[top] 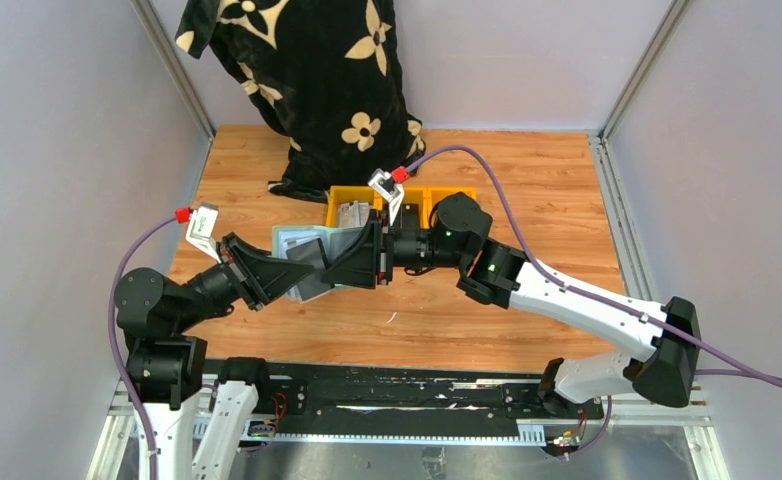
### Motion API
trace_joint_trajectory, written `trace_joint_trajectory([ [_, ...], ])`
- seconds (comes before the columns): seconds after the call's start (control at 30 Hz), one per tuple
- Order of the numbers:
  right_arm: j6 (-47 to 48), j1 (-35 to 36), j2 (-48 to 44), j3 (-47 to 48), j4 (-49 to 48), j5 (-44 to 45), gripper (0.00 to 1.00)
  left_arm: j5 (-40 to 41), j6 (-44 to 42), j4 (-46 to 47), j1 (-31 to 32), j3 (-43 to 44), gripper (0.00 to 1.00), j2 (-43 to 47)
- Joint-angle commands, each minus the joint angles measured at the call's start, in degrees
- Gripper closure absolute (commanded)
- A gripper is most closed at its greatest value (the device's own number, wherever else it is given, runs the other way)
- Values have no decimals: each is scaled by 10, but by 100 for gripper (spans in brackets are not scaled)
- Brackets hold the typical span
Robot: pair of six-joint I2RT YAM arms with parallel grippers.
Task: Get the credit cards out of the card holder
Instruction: Remove the credit card from the card holder.
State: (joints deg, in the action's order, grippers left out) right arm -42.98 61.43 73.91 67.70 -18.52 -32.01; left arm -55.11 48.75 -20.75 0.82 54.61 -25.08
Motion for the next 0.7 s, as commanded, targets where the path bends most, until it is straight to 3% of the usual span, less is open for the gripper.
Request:
trace_joint_trajectory([
  [0.0, -29, 11, 22, 8, -46, -26, 74, -19, 11, 9, 1, -17, 92, 10],
  [0.07, -34, 10, 20, 1, -50, -23, 91, -19, 8, 6, 1, -19, 82, 8],
  [0.13, -36, 10, 14, -10, -57, -19, 100, -23, 11, 9, 1, -17, 70, 5],
  [0.27, -47, 10, 3, -29, -85, -23, 100, -47, 59, 47, 1, -23, 51, 3],
  [0.4, -58, 10, 2, -30, -101, -26, 100, -75, 121, 95, 1, -42, 40, 4],
  [0.47, -65, 10, 1, -33, -111, -28, 100, -89, 139, 117, 1, -45, 42, 3],
  [0.57, -74, 10, -1, -44, -129, -27, 100, -100, 149, 136, 1, -41, 65, 3],
  [0.67, -85, 8, -10, -64, -154, -28, 95, -105, 155, 141, 1, -38, 77, 1],
])
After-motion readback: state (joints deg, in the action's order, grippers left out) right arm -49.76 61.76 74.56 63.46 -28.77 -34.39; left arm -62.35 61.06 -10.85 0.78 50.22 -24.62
